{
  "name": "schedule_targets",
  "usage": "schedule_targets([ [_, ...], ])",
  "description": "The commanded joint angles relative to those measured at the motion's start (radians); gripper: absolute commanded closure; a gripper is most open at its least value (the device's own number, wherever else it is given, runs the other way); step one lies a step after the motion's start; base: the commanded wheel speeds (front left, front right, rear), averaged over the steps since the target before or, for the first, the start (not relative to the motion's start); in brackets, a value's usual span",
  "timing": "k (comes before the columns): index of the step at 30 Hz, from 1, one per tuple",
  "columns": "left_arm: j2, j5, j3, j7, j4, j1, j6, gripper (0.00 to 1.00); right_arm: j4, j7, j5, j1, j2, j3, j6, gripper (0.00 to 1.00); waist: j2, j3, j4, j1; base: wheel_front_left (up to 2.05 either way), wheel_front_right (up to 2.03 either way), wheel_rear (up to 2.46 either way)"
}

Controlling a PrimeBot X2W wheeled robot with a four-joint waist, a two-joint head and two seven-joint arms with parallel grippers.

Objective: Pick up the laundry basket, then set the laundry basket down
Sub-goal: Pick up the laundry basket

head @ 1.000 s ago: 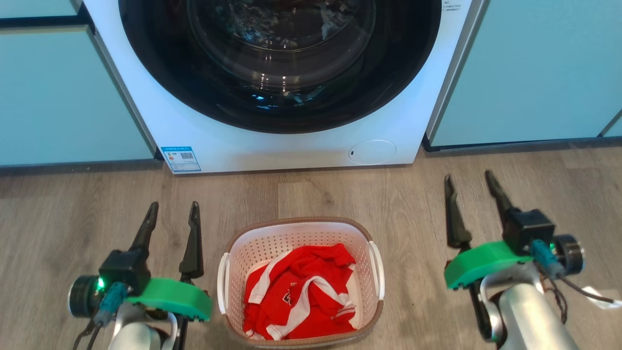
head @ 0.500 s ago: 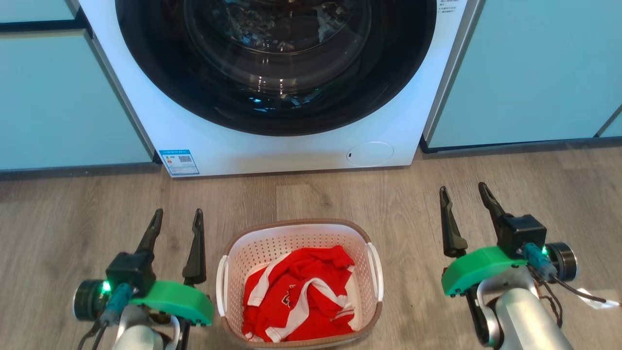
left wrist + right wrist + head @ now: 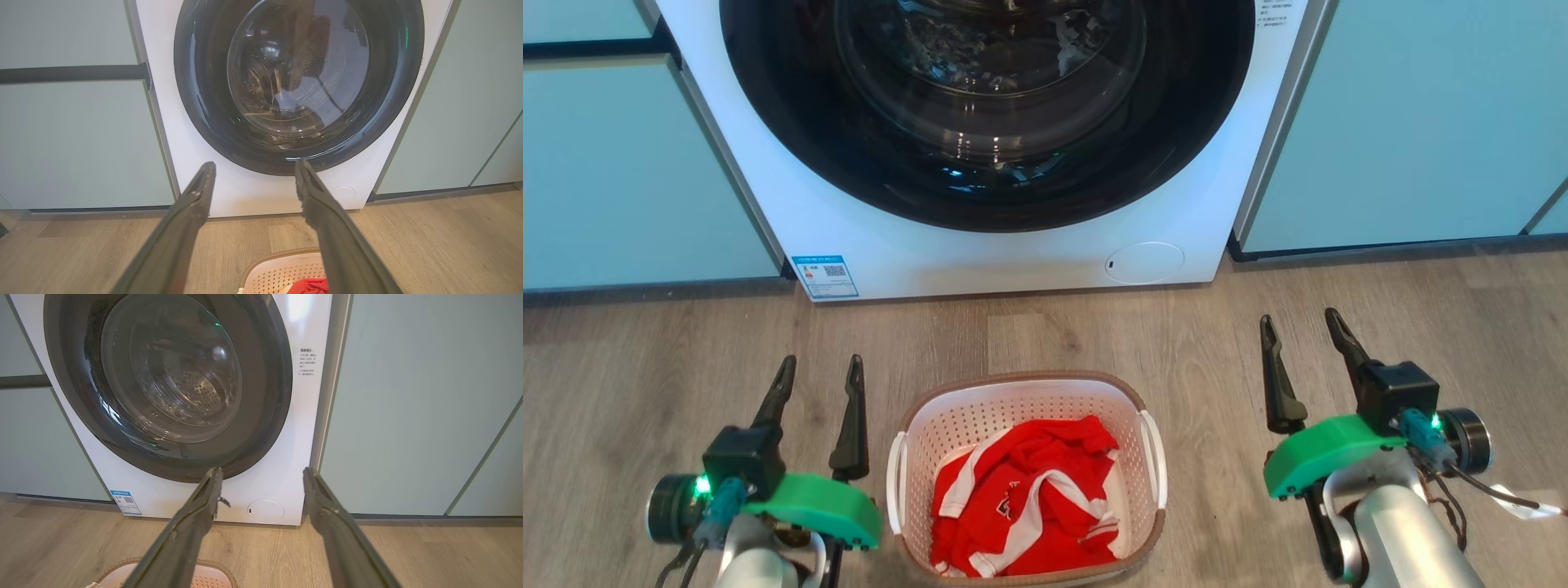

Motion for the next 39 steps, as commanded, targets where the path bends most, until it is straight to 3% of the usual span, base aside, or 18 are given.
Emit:
schedule_targets([
  [1, -0.002, -0.008, 0.035, -0.005, -0.029, -0.028, 0.005, 0.00, -0.028, -0.008, 0.002, -0.046, -0.008, 0.022, 0.007, 0.00, 0.0000, 0.000, 0.000, 0.0000, 0.00, 0.00, 0.00],
  [19, -0.002, -0.021, 0.029, -0.005, 0.061, -0.032, 0.000, 0.00, 0.026, -0.008, 0.012, -0.053, -0.008, 0.028, 0.007, 0.00, 0.0000, 0.035, -0.007, 0.0000, 0.00, 0.00, 0.00],
  [29, -0.002, -0.016, 0.025, -0.005, 0.213, -0.128, -0.026, 0.00, 0.191, 0.016, 0.044, -0.155, -0.008, 0.043, 0.007, 0.00, 0.0000, 0.203, -0.003, 0.0000, 0.00, 0.00, 0.00],
  [39, 0.013, -0.009, -0.001, -0.005, 0.472, -0.336, -0.075, 0.00, 0.340, 0.067, 0.052, -0.306, -0.008, 0.072, 0.007, 0.00, 0.0000, 0.409, 0.012, 0.0000, 0.00, 0.00, 0.00],
])
